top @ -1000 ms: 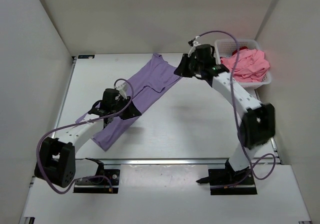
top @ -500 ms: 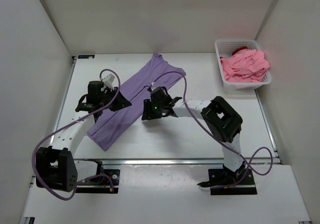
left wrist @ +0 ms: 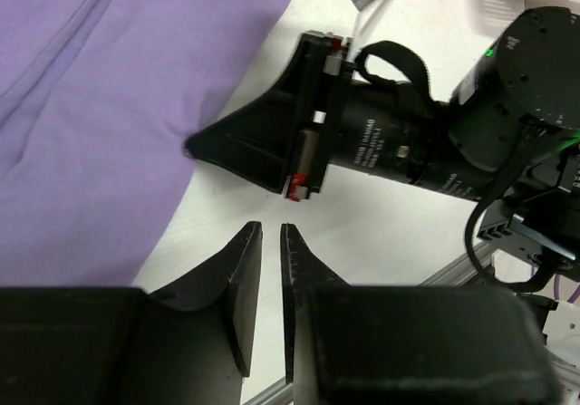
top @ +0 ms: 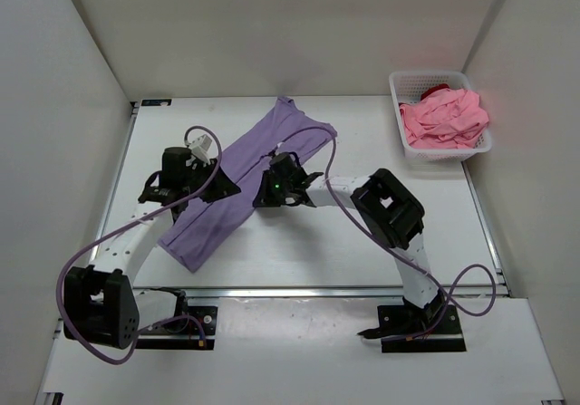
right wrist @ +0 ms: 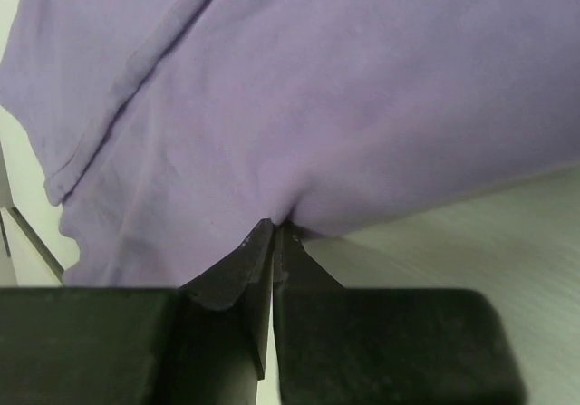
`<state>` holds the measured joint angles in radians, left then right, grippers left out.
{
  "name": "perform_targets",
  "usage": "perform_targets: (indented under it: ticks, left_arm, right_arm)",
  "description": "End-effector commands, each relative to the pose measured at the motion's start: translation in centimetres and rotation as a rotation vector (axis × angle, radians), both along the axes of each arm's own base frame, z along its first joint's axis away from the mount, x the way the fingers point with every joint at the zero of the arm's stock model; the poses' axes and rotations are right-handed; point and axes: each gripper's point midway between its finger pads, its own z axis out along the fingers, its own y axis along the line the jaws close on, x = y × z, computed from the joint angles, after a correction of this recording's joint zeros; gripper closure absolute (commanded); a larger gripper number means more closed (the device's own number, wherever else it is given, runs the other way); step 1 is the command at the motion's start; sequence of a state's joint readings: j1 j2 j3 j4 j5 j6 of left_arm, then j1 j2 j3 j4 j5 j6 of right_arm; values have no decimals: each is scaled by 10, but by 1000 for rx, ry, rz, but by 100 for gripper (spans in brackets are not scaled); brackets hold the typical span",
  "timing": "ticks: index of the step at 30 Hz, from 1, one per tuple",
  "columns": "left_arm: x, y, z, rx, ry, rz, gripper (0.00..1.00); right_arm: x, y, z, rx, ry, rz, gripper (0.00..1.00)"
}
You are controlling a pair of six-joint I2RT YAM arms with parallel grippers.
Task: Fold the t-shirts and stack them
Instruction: Rotate the tshirt 80 degrees
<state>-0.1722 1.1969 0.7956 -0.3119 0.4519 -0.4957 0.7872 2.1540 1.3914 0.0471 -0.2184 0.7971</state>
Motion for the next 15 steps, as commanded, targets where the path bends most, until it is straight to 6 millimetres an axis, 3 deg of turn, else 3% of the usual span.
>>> perform_targets:
  ticks: [1,3,4,6,8,9,12,15]
  left_arm:
    - [-2,-5,0,20,-20,-22,74]
    - [-5,-13,-2,21,-17,-53,73]
    - [-5,-17,-3,16,-13,-57,74]
    - [-10,-23,-11,22,7,-69,72]
    - [-18,-33,-24,47,40,-92,71]
    - [-21,-34,-28,53,44,-102,70]
    - [-35,-35,-49,106,98,-120,72]
    - [-47,-17,-72,169,149,-82,68]
  right_arm:
    - [6,-38,2,-24,5,-56,100]
    - [9,-68,15,-14,-21,-63,100]
    - [11,-86,10,-30,2,-56,100]
    - [15,-119,18,-38,-11,-34,100]
    - [13,-163,6,-95,88,-31,100]
    - [12,-174,7,-110,78,-13,99]
    - [-1,-207,14,-115,74,-23,69]
    - [-21,-235,26,-102,40,-88,62]
